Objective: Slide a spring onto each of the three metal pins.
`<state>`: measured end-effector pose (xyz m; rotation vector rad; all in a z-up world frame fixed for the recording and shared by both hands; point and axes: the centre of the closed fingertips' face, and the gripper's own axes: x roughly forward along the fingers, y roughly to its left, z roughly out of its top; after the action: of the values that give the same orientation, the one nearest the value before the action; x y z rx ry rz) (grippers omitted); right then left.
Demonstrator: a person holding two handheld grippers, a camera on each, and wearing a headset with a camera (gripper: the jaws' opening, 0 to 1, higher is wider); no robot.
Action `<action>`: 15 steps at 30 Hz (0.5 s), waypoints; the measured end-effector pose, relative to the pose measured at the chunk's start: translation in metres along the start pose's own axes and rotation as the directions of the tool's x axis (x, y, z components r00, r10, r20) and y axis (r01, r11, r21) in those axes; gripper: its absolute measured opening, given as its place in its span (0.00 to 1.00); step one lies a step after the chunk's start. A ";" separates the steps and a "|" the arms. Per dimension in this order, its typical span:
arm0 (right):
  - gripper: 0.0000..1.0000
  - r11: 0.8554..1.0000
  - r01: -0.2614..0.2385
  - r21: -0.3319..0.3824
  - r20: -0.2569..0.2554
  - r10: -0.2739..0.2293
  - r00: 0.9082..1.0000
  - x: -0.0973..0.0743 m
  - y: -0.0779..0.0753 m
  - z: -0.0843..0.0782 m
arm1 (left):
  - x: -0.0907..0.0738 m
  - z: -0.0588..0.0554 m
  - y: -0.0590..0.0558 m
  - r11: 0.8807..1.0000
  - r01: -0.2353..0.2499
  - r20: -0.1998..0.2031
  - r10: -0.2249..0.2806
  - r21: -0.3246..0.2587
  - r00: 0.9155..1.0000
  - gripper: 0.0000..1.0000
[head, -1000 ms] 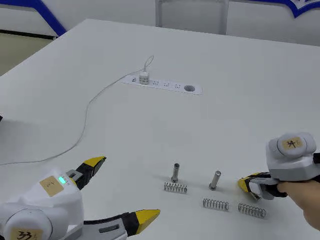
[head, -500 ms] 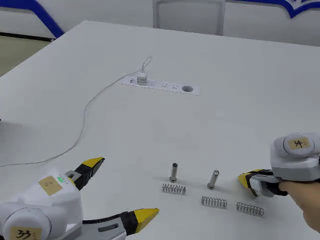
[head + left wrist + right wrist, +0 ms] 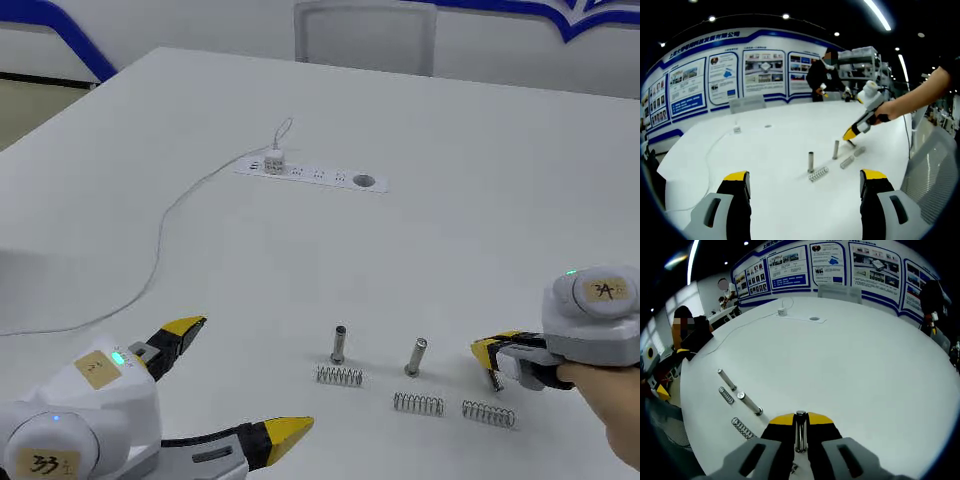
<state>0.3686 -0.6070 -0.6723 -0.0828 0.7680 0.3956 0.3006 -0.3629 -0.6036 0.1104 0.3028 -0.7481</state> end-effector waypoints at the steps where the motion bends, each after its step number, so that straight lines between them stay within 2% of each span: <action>1: 0.09 1.000 0.001 -0.005 0.005 -0.001 1.000 -0.001 0.000 0.001 | 0.000 0.000 -0.001 1.000 0.002 0.000 -0.002 0.001 1.000 0.92; 15: 0.09 1.000 0.014 -0.009 0.057 -0.014 0.998 -0.010 -0.002 0.006 | 0.000 -0.002 -0.001 1.000 0.004 -0.013 -0.004 0.014 1.000 0.92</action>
<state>0.3670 -0.6112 -0.6611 -0.0848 0.7089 0.3867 0.3000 -0.3633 -0.6055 0.1276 0.3103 -0.7535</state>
